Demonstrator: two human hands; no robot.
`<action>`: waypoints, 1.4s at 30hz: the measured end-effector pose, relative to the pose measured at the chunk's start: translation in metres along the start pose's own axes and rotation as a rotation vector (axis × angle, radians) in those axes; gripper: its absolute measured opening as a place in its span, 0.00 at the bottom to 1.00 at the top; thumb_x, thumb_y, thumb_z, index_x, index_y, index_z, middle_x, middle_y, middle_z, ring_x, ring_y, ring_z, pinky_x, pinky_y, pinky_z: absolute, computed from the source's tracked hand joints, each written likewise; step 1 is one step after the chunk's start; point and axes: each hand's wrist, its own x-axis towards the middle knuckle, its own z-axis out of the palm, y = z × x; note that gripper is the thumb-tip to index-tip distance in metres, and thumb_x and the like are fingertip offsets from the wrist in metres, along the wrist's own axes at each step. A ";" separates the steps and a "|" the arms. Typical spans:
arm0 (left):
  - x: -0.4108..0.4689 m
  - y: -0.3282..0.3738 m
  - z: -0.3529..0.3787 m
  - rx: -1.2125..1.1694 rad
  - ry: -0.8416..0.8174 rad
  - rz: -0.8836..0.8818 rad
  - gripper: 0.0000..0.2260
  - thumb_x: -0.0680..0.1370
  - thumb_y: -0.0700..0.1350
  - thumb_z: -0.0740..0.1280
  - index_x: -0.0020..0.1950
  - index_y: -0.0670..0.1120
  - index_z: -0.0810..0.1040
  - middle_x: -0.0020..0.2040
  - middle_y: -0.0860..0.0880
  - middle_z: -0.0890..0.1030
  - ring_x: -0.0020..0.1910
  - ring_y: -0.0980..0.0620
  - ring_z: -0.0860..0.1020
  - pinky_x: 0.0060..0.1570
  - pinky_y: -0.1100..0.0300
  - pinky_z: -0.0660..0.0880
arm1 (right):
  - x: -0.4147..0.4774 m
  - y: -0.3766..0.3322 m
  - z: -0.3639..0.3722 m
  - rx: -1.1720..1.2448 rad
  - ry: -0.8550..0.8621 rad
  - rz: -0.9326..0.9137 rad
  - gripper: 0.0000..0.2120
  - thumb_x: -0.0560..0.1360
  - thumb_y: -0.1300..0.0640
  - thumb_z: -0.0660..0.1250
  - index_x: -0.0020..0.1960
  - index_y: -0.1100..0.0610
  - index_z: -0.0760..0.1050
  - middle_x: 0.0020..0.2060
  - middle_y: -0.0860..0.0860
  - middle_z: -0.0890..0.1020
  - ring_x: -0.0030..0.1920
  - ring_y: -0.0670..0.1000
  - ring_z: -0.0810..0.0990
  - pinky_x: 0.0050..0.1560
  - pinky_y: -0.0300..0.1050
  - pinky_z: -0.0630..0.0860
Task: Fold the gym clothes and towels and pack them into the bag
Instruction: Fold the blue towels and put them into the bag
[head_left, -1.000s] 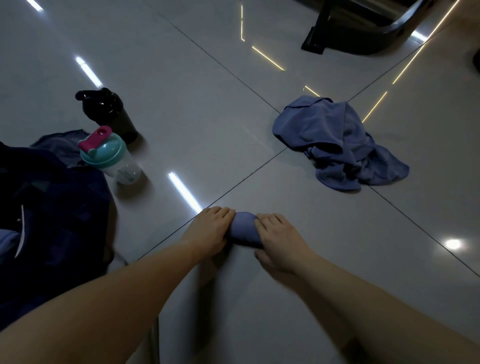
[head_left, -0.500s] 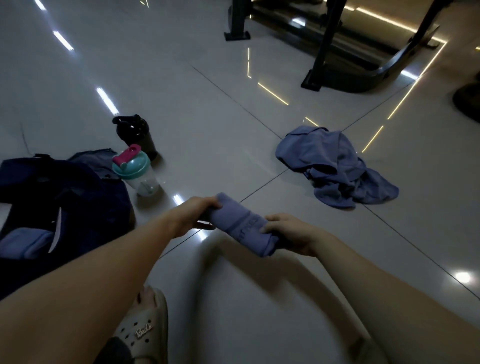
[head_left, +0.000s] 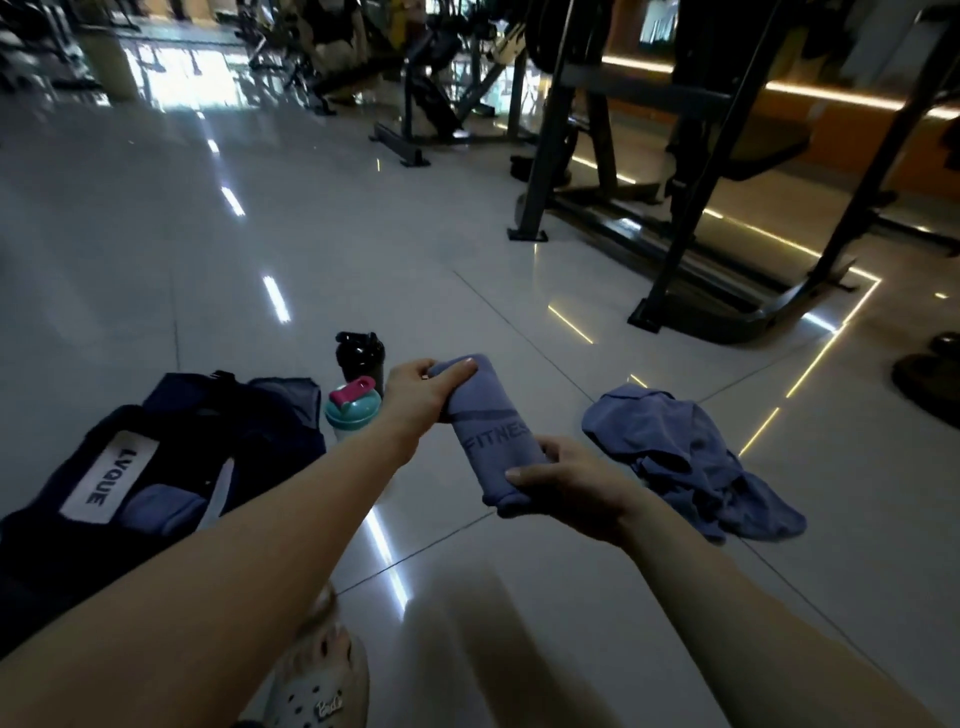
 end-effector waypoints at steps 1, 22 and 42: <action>0.000 0.011 -0.006 0.001 0.023 0.032 0.12 0.75 0.47 0.76 0.41 0.41 0.77 0.35 0.47 0.79 0.36 0.50 0.79 0.31 0.60 0.77 | -0.002 -0.010 0.008 -0.004 -0.009 -0.030 0.15 0.76 0.70 0.68 0.63 0.69 0.74 0.54 0.69 0.81 0.53 0.65 0.82 0.55 0.56 0.82; -0.068 0.149 -0.258 0.559 -0.038 -0.241 0.20 0.73 0.47 0.78 0.63 0.44 0.79 0.56 0.44 0.85 0.55 0.46 0.84 0.58 0.50 0.81 | 0.120 -0.077 0.161 -0.088 -0.397 -0.124 0.24 0.65 0.69 0.71 0.61 0.69 0.74 0.46 0.64 0.82 0.44 0.60 0.84 0.41 0.49 0.81; 0.063 -0.005 -0.420 0.730 0.191 -0.361 0.17 0.73 0.53 0.77 0.41 0.44 0.72 0.37 0.45 0.74 0.36 0.49 0.74 0.35 0.58 0.72 | 0.305 0.036 0.299 -0.682 -0.068 -0.304 0.19 0.70 0.60 0.74 0.56 0.51 0.69 0.46 0.47 0.80 0.46 0.49 0.81 0.47 0.49 0.80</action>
